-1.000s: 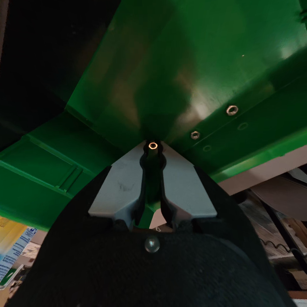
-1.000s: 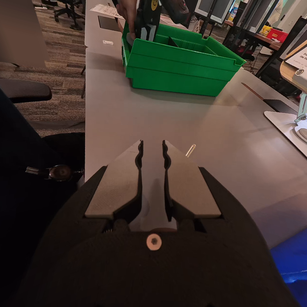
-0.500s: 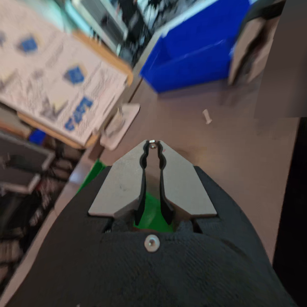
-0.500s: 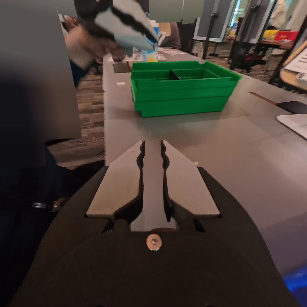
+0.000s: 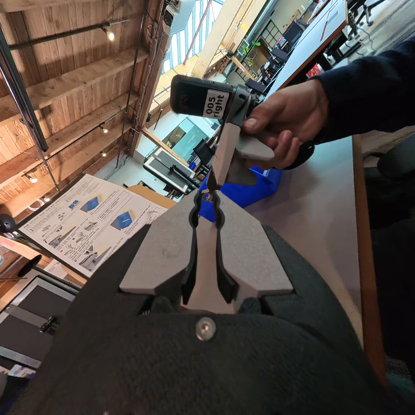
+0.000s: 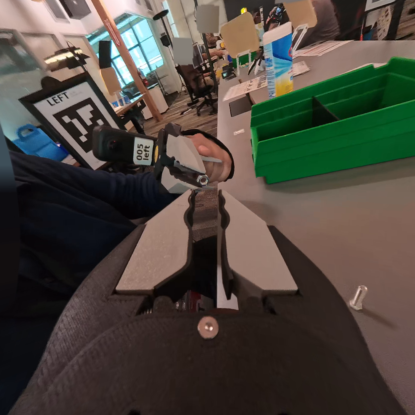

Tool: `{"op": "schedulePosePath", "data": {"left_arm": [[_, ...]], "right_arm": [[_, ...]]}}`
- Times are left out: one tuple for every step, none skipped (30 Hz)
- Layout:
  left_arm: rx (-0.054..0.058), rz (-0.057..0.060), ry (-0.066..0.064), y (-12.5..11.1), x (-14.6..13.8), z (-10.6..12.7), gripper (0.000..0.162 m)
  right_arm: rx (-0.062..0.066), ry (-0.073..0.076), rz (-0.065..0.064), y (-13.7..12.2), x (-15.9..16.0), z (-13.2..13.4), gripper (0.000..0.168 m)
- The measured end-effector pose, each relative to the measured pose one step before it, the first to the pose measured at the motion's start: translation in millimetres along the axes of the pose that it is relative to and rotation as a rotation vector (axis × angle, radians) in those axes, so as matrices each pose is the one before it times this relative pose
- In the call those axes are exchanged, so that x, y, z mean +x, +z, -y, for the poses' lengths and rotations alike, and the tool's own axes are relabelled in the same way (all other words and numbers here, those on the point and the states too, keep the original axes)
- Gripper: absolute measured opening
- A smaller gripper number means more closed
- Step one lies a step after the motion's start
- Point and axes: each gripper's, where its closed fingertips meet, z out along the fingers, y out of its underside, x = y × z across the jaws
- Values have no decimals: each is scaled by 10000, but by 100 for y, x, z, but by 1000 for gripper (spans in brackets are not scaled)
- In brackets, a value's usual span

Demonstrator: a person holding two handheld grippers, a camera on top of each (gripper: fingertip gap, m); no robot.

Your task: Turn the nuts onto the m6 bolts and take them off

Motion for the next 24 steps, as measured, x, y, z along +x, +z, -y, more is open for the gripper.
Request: {"op": "schedulePosePath", "data": {"left_arm": [[-47,11,172,-137,107,-6,8],[-25,56,121,-147,20,8,8],[30,42,139,-155,41,66,8],[32,54,133,-124,25,63,8],[55,89,83,-111,-58,93,8],[54,83,67,-91,-68,83,8],[44,25,80,-58,19,65,8],[27,16,88,-37,38,32,8],[43,-6,77,-13,87,50,8],[55,-36,41,-9,141,67,8],[50,0,30,-3,88,78,8],[44,49,59,-5,21,65,8],[25,23,94,-6,43,35,7],[15,36,106,-12,9,28,8],[4,27,119,-16,24,15,8],[4,-27,120,11,107,-2,7],[-20,-22,120,16,101,-38,8],[-32,59,153,7,2,-49,8],[-17,96,177,9,-42,-22,8],[-13,44,156,21,33,3,8],[-20,29,139,21,39,10,8],[-43,50,152,22,19,-34,8],[-19,61,153,12,-9,-11,8],[-33,44,123,18,5,-51,8]], "right_arm": [[47,36,14,-85,-105,90,17],[20,34,12,-67,-102,79,17],[2,56,108,9,-229,65,17],[11,93,242,64,-394,62,17],[2,134,214,116,-312,54,17],[4,92,98,116,-103,40,17],[-8,32,31,115,4,12,17],[-28,10,0,88,72,-24,17],[-36,15,27,96,27,-35,17],[-22,44,45,81,29,-19,17],[2,69,18,60,72,21,17],[14,55,72,57,-7,21,16],[15,57,118,49,-71,10,16],[2,78,69,48,20,-21,16],[-7,76,20,29,105,-26,16],[23,64,58,47,49,10,15],[36,86,121,40,-51,30,14],[-4,130,62,43,58,-37,14],[-20,107,-8,37,165,-60,14],[1,57,19,20,108,-50,14],[4,70,47,15,68,-42,14],[36,83,68,-1,20,18,14],[49,65,78,2,-11,33,13],[15,48,69,10,-45,-10,11]]}}
